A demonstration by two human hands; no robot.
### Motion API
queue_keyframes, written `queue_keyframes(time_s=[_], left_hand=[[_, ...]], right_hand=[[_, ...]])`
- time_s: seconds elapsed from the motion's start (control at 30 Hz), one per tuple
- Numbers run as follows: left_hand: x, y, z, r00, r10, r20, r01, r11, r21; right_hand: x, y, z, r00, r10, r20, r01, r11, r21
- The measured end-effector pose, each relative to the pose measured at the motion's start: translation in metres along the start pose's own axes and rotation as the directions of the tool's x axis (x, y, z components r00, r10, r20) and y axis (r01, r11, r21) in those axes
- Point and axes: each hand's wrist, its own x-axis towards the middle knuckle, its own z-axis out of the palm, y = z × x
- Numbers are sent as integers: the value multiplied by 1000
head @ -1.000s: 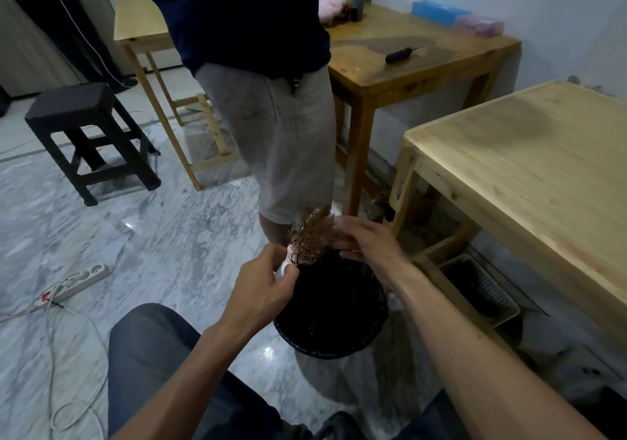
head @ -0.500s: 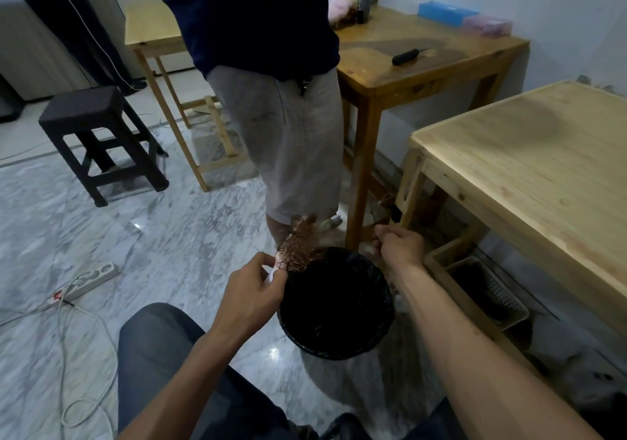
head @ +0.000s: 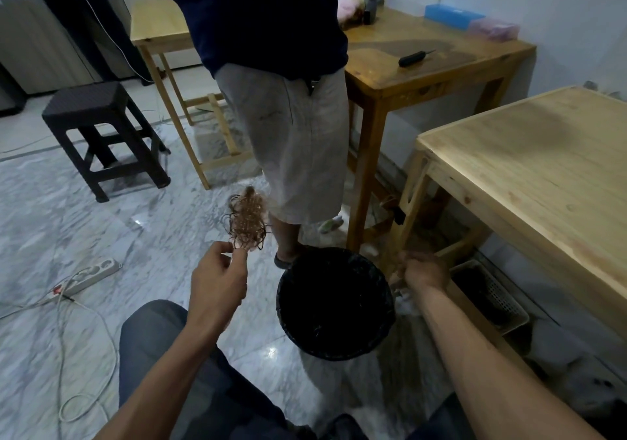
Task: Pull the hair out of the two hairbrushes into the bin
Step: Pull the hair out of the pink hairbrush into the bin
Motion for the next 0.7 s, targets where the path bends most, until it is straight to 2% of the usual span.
queue_keyframes(time_s=[0.1, 0.2, 0.3, 0.4, 0.5, 0.6, 0.63, 0.7], left_hand=[[-8, 4, 7, 996, 65, 61, -71, 992, 104], [-15, 5, 20, 985, 114, 132, -139, 969, 203], [-19, 5, 31, 981, 114, 154, -149, 959, 240], [-22, 5, 38, 982, 99, 163, -138, 958, 253], [-23, 5, 45, 979, 98, 178, -145, 951, 274], [-24, 6, 49, 975, 104, 194, -157, 946, 283], [-25, 6, 49, 977, 103, 189, -155, 947, 282], [-25, 7, 48, 982, 94, 161, -135, 955, 266]], right_hand=[[-11, 2, 10, 951, -63, 302, 79, 996, -39], [-24, -9, 17, 875, -86, 476, 238, 933, -269], [-31, -23, 22, 867, -109, 485, 275, 918, -285], [-42, -37, 26, 883, -145, 447, 225, 966, -131], [-59, -50, 26, 804, -150, 576, 171, 985, 19], [-71, -54, 27, 680, -213, 701, 227, 971, 74], [-73, -54, 27, 670, -226, 707, 238, 968, 84], [-70, -53, 24, 709, -236, 665, 259, 964, 66]])
